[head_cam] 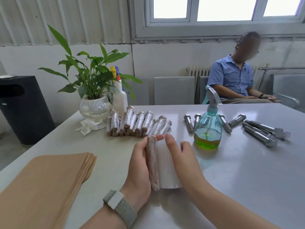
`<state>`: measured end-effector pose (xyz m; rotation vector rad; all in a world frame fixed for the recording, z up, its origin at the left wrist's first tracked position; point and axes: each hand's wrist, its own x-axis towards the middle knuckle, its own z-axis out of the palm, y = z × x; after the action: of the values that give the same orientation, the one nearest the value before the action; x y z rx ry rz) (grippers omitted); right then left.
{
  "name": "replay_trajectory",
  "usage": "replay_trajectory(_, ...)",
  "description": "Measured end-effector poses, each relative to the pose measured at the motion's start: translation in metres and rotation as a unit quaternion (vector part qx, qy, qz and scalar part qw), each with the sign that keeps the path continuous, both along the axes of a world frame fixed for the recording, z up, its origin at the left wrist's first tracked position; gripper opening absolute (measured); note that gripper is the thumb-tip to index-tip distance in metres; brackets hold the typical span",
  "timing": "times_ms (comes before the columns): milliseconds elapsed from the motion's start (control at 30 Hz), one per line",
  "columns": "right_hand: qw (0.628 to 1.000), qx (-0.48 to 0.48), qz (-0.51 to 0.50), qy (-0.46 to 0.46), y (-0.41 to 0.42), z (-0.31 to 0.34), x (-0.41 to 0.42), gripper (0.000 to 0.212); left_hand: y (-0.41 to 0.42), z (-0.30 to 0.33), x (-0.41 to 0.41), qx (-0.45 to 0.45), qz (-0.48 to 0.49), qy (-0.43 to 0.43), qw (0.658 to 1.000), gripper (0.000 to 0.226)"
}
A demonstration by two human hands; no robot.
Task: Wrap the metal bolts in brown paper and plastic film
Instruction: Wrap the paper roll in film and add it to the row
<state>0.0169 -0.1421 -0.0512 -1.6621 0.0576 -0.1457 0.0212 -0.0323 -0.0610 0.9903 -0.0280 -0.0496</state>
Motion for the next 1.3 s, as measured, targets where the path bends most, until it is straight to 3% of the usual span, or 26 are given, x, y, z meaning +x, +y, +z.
replay_trajectory(100,0.99,0.089,0.09,0.056,-0.008,0.0,0.004,0.063,0.0,-0.001,0.005,0.025,0.006,-0.01,1.0,0.048)
replay_trajectory(200,0.975,0.118,0.167,0.085,-0.013,0.001,0.005,0.047,0.003,-0.003,0.01,0.053,0.029,-0.03,0.998,0.048)
replay_trajectory(333,0.991,0.061,0.113,0.036,-0.011,-0.007,0.008,0.057,0.01,-0.006,0.014,0.15,0.067,-0.083,0.983,0.05)
replay_trajectory(433,0.998,0.013,0.058,-0.02,-0.007,-0.005,0.006,0.068,0.011,-0.005,0.015,0.265,0.128,-0.135,0.946,0.046)
replay_trajectory(500,0.998,0.017,0.045,-0.044,-0.003,-0.007,0.004,0.067,0.01,-0.004,0.013,0.29,0.158,-0.156,0.931,0.041)
replay_trajectory(600,0.997,0.013,0.026,-0.074,0.005,-0.01,-0.003,0.065,0.009,-0.006,0.011,0.239,0.165,-0.129,0.948,0.044)
replay_trajectory(733,0.996,-0.037,-0.014,-0.086,0.007,-0.006,-0.005,0.055,0.005,-0.001,0.0,0.059,0.032,-0.032,0.997,0.052)
replay_trajectory(800,0.994,-0.067,-0.035,-0.076,0.004,-0.005,-0.003,0.058,0.002,0.002,-0.001,-0.013,-0.014,-0.013,1.0,0.057)
replay_trajectory(867,0.994,-0.082,-0.044,-0.062,0.001,-0.003,-0.002,0.049,0.0,0.002,0.002,-0.052,-0.013,-0.012,0.998,0.053)
replay_trajectory(967,0.999,-0.013,-0.028,-0.036,-0.002,-0.003,0.001,0.033,-0.001,0.001,0.004,-0.015,-0.009,-0.021,1.0,0.046)
replay_trajectory(1100,0.991,0.089,0.092,0.036,-0.01,0.002,0.001,0.055,0.003,-0.003,0.008,0.084,0.022,-0.068,0.994,0.05)
replay_trajectory(1300,0.997,0.04,0.066,0.028,-0.013,0.0,0.005,0.08,0.004,-0.01,0.009,0.254,0.131,-0.179,0.941,0.045)
